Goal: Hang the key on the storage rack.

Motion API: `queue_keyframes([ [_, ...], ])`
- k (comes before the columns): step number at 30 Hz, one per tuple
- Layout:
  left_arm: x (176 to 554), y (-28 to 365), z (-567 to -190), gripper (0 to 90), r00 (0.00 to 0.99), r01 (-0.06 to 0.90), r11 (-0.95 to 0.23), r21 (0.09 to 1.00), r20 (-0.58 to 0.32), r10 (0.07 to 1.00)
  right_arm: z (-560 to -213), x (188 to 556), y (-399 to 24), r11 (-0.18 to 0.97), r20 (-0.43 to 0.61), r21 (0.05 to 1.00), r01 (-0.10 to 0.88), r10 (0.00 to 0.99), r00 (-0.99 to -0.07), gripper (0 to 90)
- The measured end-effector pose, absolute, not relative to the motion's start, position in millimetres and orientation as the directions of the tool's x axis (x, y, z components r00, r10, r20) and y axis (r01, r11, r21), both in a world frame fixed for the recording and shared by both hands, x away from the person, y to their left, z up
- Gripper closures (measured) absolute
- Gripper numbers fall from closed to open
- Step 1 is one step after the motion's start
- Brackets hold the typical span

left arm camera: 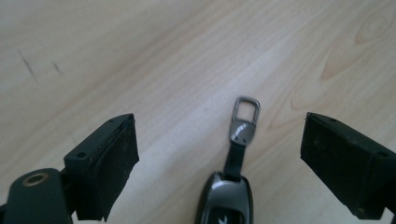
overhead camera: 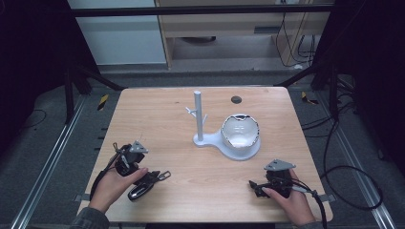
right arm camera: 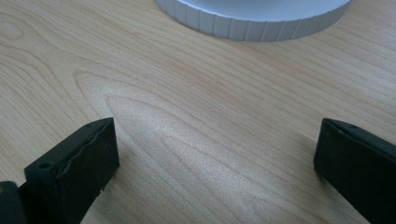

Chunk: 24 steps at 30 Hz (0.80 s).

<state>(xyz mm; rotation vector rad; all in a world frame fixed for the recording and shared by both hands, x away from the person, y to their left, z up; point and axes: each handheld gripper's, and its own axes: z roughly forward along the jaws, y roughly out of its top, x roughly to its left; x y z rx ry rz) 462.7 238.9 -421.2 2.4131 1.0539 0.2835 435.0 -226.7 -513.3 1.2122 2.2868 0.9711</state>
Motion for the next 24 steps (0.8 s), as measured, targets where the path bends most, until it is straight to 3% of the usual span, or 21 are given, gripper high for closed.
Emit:
queue_keyframes([
  [3, 462.3, 234.2, -417.3, 8.9, 0.696, 0.64, -0.637, 0.43, 0.027, 0.718, -513.4, 434.9, -226.7, 0.39, -0.007, 0.723, 0.571, 0.83, -0.558, 0.5],
  [9, 464.5, 221.2, -419.6, 7.9, 0.723, 0.628, -0.686, 0.368, 0.051, 0.689, -513.4, 434.0, -226.3, 0.383, -0.004, 0.722, 0.576, 0.835, -0.55, 0.5],
  [15, 466.4, 202.4, -430.2, 12.9, 0.763, 0.611, -0.753, 0.243, 0.071, 0.642, -513.5, 432.7, -225.8, 0.375, -0.007, 0.723, 0.58, 0.844, -0.537, 0.5],
  [19, 469.9, 198.5, -433.8, 23.7, 0.766, 0.617, -0.765, 0.186, 0.083, 0.638, -513.5, 432.7, -225.8, 0.374, -0.007, 0.723, 0.58, 0.844, -0.536, 0.5],
  [24, 476.4, 196.8, -440.9, 39.1, 0.775, 0.621, -0.771, 0.14, 0.035, 0.631, -513.4, 432.6, -225.8, 0.375, -0.006, 0.723, 0.58, 0.844, -0.537, 0.5],
])
